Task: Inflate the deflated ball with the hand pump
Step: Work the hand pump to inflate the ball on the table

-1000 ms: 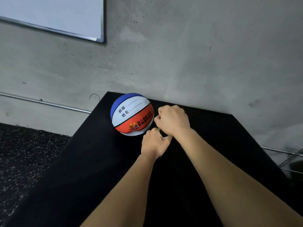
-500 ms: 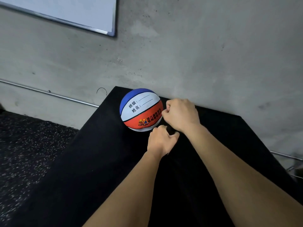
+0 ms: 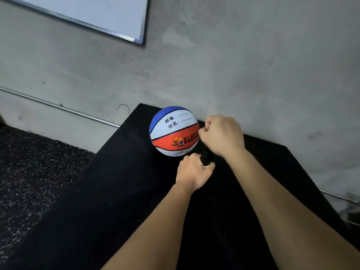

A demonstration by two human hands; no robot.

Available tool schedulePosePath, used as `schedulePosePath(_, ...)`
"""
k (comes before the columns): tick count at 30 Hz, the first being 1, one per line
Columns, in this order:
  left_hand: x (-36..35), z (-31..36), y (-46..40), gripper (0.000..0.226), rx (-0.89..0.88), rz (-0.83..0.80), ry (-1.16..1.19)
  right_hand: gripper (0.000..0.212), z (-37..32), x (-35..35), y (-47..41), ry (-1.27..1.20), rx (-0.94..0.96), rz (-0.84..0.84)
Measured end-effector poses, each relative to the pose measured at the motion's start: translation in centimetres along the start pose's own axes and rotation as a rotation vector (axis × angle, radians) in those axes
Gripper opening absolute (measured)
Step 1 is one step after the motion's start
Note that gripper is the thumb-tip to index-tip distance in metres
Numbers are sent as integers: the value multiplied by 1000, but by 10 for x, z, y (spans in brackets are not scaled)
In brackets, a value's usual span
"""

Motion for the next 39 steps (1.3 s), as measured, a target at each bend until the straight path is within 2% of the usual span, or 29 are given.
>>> schedulePosePath(4,2,0,1,42,-23,16,-22,14,-4,-15,12,42,25,-111)
schedulePosePath(7,3,2,3,31,-9,15,-4,5,-4,4,6,66,83,-200)
schedulePosePath(10,2,0,1,27,29,5,29,11,-3,60,-32,-2,34,3)
schedulePosePath(12,1,1,1,27,45,3,39,11,-1,71,-43,-25,16,83)
schedulePosePath(18,2,-1,-1,33,30,6,17,14,-5,-4,-3,25,57,-14)
schedulePosePath(20,3,-2,-1,40,9,21,7,12,-9,-11,6,77,54,-56)
schedulePosePath(23,5,1,3,35,-4,12,7,12,-13,0,12,89,66,-183)
schedulePosePath(24,4,2,4,32,2,3,9,10,-12,16,5,79,57,-184)
schedulePosePath(28,3,0,1,24,41,-9,48,14,-11,89,-42,-36,6,25)
schedulePosePath(30,2,0,2,24,43,-13,38,17,-6,78,-38,-24,2,28)
schedulePosePath(35,-3,3,0,29,2,-22,-68,23,13,3,-4,-19,-39,-39)
schedulePosePath(39,-3,4,2,38,-40,-8,-128,29,11,-11,16,12,-8,-121)
Point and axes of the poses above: each hand's wrist, its own y-axis away from the middle knuckle, its own x-axis out of the back of the hand, z = x × y, the point moved 1 cm from there along -y, towards the middle knuckle, and after that the axes turned 5 degrees about y, right-handed, at the moved point
